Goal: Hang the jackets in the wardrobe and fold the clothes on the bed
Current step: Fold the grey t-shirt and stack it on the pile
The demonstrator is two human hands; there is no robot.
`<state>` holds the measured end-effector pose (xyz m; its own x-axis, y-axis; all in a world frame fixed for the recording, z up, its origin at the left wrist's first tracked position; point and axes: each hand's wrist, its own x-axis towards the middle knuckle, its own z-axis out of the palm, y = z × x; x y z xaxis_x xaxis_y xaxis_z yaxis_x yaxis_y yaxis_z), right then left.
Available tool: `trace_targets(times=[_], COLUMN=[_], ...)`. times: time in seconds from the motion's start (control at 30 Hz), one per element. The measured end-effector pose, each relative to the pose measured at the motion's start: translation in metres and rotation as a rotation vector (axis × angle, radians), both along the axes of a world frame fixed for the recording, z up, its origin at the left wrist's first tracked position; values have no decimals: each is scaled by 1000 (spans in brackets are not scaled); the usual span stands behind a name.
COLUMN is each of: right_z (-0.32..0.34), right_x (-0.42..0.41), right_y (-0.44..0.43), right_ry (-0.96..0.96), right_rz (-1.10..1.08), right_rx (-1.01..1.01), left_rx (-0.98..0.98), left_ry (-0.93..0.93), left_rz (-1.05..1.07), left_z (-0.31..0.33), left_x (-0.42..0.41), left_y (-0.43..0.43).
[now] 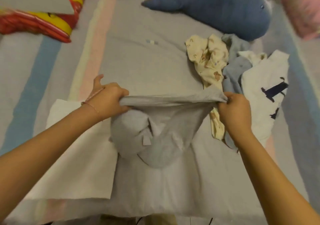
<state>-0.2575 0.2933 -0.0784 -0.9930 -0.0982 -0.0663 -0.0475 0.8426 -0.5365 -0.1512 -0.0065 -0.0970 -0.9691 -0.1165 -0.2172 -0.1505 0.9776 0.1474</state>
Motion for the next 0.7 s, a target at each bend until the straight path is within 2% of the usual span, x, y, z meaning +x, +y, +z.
trace_targets(times=[0.1,0.17,0.27,0.33,0.4,0.5,0.6,0.7], right_z=[53,86,108,106,83,27,-33,-92], right_x=[-37,-54,-66,-68,-63,-43,-3,52], right_y=[-9,-12,-9,-2,10,32,57,82], right_ry=[245,396,570,644,672,660,532,272], right_rz=[-144,-203,-169,-62,31,213,495,715], right_rx=[-259,-375,-410,-427,-376,-122,124,273], left_rx=[20,-80,-233,-290,-312,-183,-41,208], left_ry=[422,710,929,947,833,537,208,-177], left_rz=[116,94,27,-43,-137,-225,-177,-40], left_z=[61,98,126,126,106,63,14,-38], left_x=[-55,-82,-99,-99,-91,-57,-4,62], left_y=[-15,-20,-20,-24,-30,-38,-26,-2])
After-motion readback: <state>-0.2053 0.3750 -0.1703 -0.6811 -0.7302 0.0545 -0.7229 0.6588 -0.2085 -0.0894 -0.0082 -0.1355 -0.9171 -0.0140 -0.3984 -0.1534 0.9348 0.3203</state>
